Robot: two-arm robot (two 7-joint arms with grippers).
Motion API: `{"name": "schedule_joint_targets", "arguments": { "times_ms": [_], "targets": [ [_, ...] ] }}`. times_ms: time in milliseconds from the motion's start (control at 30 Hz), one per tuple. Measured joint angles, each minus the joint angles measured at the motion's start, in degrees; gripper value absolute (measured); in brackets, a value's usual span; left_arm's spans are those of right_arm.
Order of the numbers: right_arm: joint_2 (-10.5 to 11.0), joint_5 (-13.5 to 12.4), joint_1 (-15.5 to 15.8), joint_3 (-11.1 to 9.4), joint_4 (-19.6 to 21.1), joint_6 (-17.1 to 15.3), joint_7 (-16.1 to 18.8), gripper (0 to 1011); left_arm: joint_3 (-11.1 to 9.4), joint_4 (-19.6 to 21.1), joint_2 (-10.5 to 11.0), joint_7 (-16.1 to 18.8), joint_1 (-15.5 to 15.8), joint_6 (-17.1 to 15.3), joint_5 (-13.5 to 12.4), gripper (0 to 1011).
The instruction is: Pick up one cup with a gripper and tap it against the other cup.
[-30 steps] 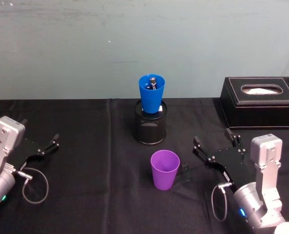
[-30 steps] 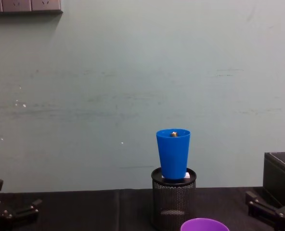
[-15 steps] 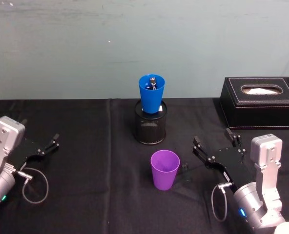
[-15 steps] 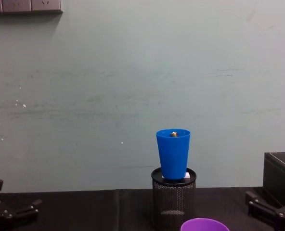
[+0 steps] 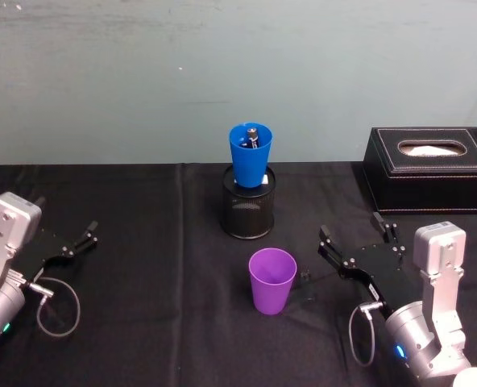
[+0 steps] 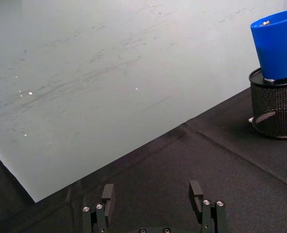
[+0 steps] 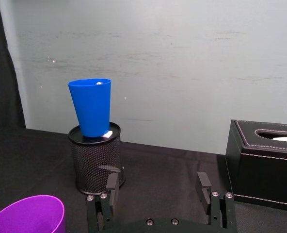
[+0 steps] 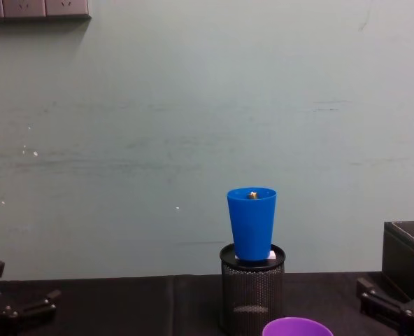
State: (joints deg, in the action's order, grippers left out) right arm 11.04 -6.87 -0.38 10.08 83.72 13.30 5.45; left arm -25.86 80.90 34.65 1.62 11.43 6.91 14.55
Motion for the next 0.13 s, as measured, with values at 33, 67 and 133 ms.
{"name": "schedule_joint_targets", "arguments": {
  "times_ms": [33,67,133],
  "targets": [
    [0.0,0.0,0.0,0.0,0.0,0.0,0.0,1003,0.0,0.0,0.0,0.0,0.0,0.0,-0.01,1000],
    [0.0,0.0,0.0,0.0,0.0,0.0,0.0,1003,0.0,0.0,0.0,0.0,0.0,0.0,0.0,1000],
    [0.0,0.0,0.0,0.0,0.0,0.0,0.0,1003,0.0,0.0,0.0,0.0,0.0,0.0,0.0,1000]
  ]
}}
